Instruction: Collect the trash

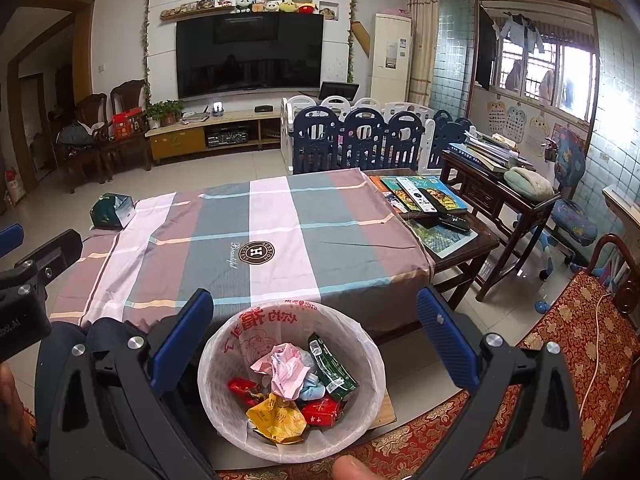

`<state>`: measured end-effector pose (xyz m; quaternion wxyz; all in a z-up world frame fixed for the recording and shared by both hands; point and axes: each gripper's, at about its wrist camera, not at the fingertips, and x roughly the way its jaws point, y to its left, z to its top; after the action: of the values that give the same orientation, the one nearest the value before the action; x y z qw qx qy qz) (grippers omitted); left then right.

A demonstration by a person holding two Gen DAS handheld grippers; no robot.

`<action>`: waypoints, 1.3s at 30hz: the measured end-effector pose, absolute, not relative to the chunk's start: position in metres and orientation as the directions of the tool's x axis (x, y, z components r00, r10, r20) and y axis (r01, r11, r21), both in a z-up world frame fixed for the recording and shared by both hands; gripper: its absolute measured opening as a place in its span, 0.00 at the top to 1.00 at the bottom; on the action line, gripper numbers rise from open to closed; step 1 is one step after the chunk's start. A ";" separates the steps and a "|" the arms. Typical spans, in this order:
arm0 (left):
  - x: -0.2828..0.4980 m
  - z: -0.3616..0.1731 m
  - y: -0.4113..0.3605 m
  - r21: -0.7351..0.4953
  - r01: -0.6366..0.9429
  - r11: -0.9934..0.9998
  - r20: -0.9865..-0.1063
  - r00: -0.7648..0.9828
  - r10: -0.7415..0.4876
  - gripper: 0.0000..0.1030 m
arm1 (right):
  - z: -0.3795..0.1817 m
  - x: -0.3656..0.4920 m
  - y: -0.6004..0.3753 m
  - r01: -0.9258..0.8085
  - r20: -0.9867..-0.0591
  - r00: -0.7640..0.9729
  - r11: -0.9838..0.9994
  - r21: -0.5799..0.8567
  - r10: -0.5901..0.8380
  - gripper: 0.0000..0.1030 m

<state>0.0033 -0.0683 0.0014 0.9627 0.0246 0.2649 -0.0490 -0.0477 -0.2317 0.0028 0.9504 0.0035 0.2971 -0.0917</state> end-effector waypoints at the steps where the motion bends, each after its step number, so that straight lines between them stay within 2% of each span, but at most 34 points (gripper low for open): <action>1: 0.003 0.001 -0.068 0.021 0.108 0.994 -0.513 0.855 -0.082 0.03 | 0.003 -0.047 -0.232 0.176 -0.567 0.806 0.983 -0.047 -0.172 0.03; 39: 0.007 -0.011 -0.065 -0.006 0.107 0.994 -0.541 0.836 -0.093 0.03 | -0.006 -0.044 -0.232 0.179 -0.589 0.790 0.983 -0.048 -0.172 0.03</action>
<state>0.0069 -0.0647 -0.0106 0.9579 0.0124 0.2819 -0.0524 -0.0439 -0.2315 -0.0065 0.9459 0.0050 0.3109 -0.0928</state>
